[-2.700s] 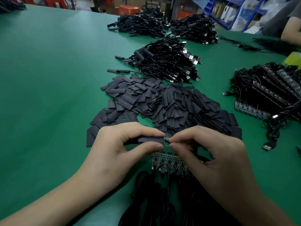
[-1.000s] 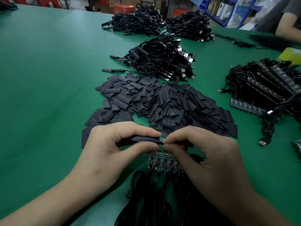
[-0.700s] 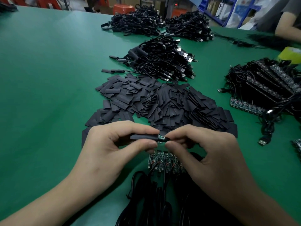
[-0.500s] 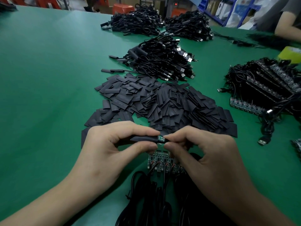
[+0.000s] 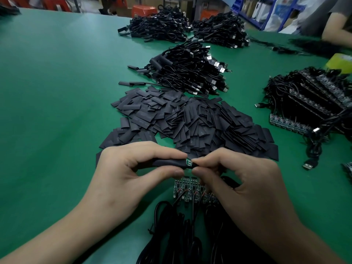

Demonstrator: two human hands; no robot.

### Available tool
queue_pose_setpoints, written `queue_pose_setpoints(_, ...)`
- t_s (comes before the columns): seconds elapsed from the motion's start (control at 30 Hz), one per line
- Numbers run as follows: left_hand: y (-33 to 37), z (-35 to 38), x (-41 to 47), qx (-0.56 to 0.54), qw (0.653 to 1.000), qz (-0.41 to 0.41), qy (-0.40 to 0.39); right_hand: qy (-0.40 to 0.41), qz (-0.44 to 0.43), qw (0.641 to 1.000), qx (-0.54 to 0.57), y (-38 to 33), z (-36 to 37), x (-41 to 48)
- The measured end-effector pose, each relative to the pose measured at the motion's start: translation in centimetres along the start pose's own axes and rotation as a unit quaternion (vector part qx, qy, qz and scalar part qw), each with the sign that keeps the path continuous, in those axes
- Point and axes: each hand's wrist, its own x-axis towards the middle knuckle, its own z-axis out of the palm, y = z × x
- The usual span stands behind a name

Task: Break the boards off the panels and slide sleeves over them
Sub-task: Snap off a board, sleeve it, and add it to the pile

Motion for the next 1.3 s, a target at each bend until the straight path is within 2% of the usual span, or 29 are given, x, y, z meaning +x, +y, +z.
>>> queue_pose_setpoints(0.47, 0.1, 0.2, 0.0, 0.035, 0.999, 0.038, -0.001, 0.006, 0.012, 0.999, 0.036, -0.2, 0.6, -0.3)
queue_pose_setpoints(0.7, 0.0, 0.4, -0.2, 0.045, 0.994, -0.009, 0.104, 0.076, 0.007, 0.997, -0.026, -0.2, 0.5, -0.3)
queue_pose_setpoints(0.8, 0.1, 0.8, -0.3, 0.049, 0.995, -0.017, 0.088, 0.075, 0.004, 0.997, -0.033, -0.4, 0.8, -0.4)
queue_pose_setpoints(0.93, -0.2, 0.9, -0.3, 0.038, 0.996, -0.037, 0.066, 0.026, -0.001, 1.0, 0.015, -0.4, 1.2, -0.7)
queue_pose_setpoints(1.13, -0.2, 0.7, -0.3, -0.001, 0.998, -0.026, 0.053, 0.002, -0.009, 0.999, 0.035, -0.5, 0.8, -0.6)
queue_pose_setpoints(1.3, 0.5, 0.2, -0.3, 0.068, 0.996, 0.003, 0.055, 0.016, 0.009, 0.999, 0.038, -0.6, 0.3, -0.4)
